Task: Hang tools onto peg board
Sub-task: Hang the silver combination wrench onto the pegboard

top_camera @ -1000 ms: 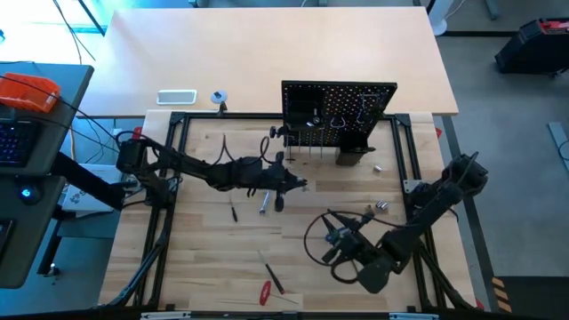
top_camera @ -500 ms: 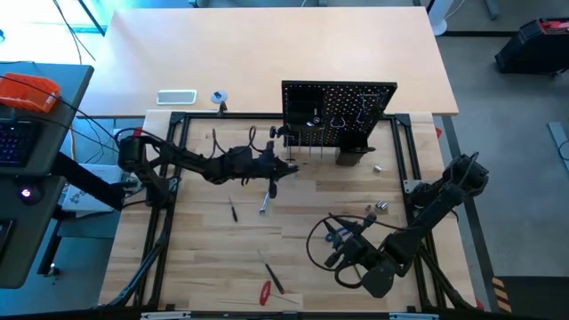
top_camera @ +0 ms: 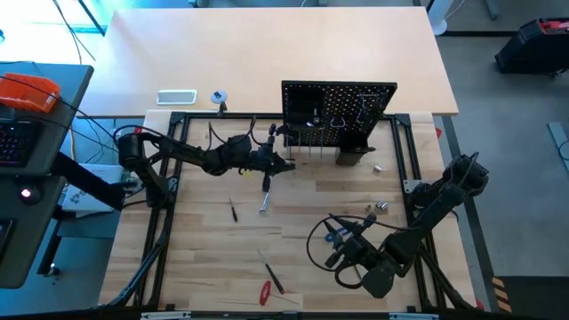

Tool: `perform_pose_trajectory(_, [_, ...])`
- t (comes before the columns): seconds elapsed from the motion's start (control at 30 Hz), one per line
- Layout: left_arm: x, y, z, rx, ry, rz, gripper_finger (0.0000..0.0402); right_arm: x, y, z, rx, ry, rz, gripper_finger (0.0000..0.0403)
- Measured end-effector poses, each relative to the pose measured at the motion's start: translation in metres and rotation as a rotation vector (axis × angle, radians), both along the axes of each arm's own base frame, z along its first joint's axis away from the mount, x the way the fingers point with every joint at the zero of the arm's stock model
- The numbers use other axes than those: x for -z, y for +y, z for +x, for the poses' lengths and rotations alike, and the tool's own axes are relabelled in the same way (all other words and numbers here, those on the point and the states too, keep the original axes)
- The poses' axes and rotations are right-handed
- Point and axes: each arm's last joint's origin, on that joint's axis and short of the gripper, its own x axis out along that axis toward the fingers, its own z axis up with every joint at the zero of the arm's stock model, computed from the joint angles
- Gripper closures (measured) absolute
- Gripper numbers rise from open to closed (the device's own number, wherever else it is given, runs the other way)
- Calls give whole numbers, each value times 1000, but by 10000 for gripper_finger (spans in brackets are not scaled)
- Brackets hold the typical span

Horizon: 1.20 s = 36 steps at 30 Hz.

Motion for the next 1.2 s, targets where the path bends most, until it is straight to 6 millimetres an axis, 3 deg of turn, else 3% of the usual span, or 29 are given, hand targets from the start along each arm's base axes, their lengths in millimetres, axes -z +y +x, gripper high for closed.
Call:
perform_pose_trajectory(0.17, [-5,3,-3,26,-6,-44,398,0,-2,1,7,2,-2,304])
perform_pose_trajectory(0.4, [-1,-11,-4,62,98,-71,398,1,-4,3,15,5,-5,304])
perform_pose_trajectory(0.83, [-22,1,-22,-43,148,-15,399,1,-4,3,15,3,-3,304])
perform_pose_trajectory(1.2, [-20,0,-24,-35,183,-9,399,1,-4,3,15,6,-6,304])
